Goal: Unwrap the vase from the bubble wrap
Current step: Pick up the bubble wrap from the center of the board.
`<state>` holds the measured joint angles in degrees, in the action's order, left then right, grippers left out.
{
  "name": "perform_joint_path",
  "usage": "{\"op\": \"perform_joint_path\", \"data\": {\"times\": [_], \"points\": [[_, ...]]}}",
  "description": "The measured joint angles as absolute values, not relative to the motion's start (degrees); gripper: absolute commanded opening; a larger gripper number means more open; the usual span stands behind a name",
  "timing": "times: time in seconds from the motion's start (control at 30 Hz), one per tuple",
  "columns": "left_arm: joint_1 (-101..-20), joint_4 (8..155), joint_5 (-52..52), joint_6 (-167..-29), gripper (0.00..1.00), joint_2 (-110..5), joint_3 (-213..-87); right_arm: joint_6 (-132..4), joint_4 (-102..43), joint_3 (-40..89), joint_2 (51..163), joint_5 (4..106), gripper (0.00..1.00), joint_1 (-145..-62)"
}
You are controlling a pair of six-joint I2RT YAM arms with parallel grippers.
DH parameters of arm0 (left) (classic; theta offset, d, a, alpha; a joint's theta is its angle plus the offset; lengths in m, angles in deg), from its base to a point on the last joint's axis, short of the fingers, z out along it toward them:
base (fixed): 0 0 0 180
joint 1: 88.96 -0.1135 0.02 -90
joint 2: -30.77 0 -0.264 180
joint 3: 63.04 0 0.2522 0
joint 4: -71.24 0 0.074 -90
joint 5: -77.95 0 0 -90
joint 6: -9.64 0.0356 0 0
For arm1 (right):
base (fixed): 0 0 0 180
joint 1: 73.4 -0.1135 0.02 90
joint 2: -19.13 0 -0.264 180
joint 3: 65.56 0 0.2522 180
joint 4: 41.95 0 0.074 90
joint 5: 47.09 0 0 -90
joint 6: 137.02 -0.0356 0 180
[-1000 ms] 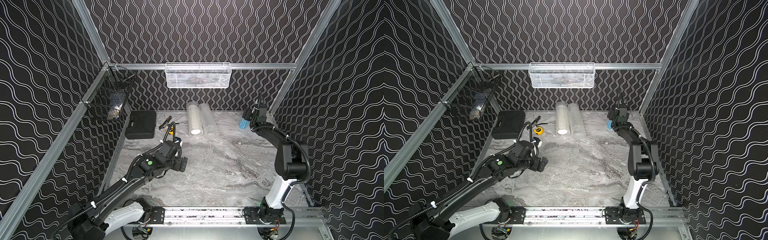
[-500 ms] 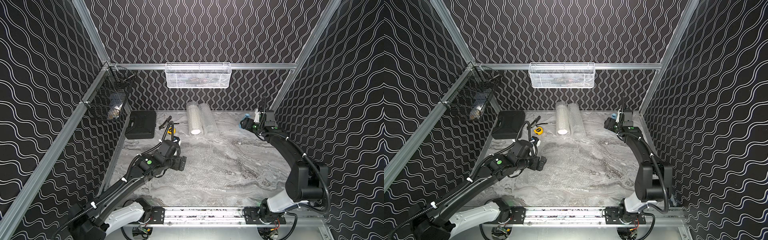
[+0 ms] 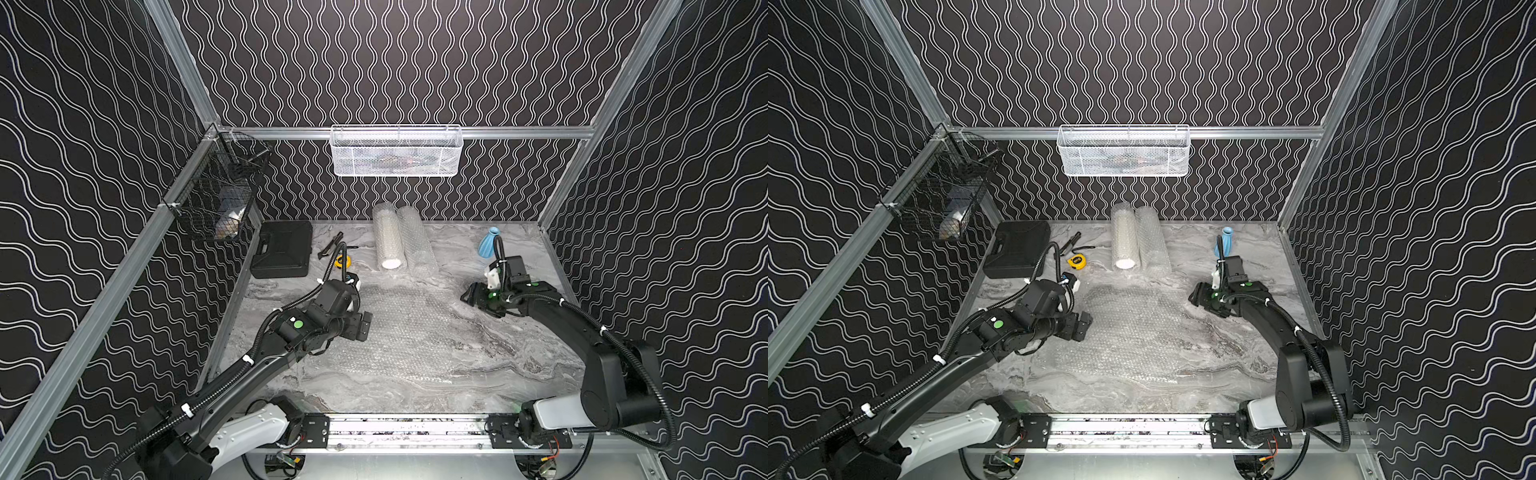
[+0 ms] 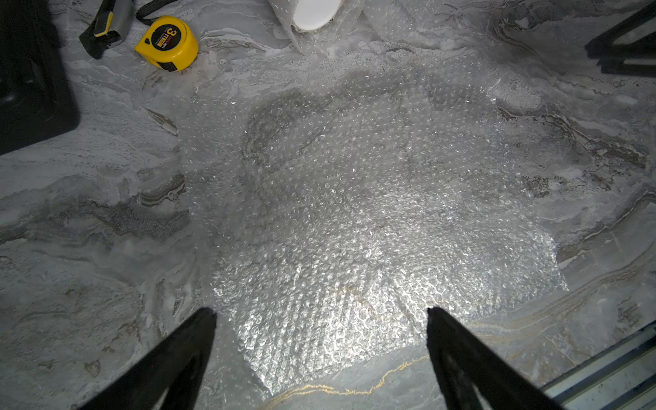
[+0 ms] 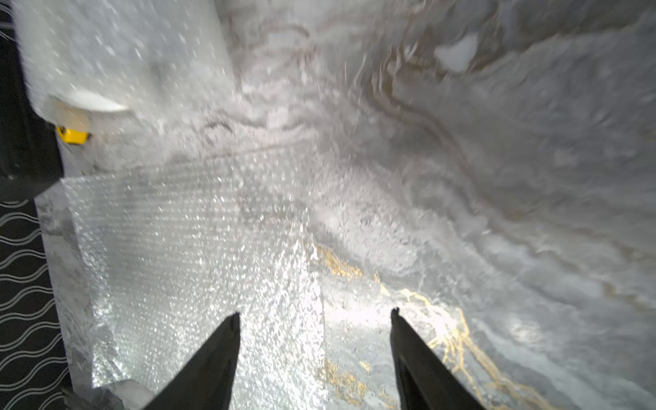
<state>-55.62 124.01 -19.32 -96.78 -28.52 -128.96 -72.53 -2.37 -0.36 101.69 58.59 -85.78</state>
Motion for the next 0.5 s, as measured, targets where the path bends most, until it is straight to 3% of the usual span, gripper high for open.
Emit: {"op": "perform_joint_path", "data": {"times": [0.5], "points": [[-55.7, 124.0, -19.3, -96.8, 0.96, -28.4, -129.0, -79.6, -6.8, -2.6, 109.4, 53.4, 0.47, -97.3]]}}
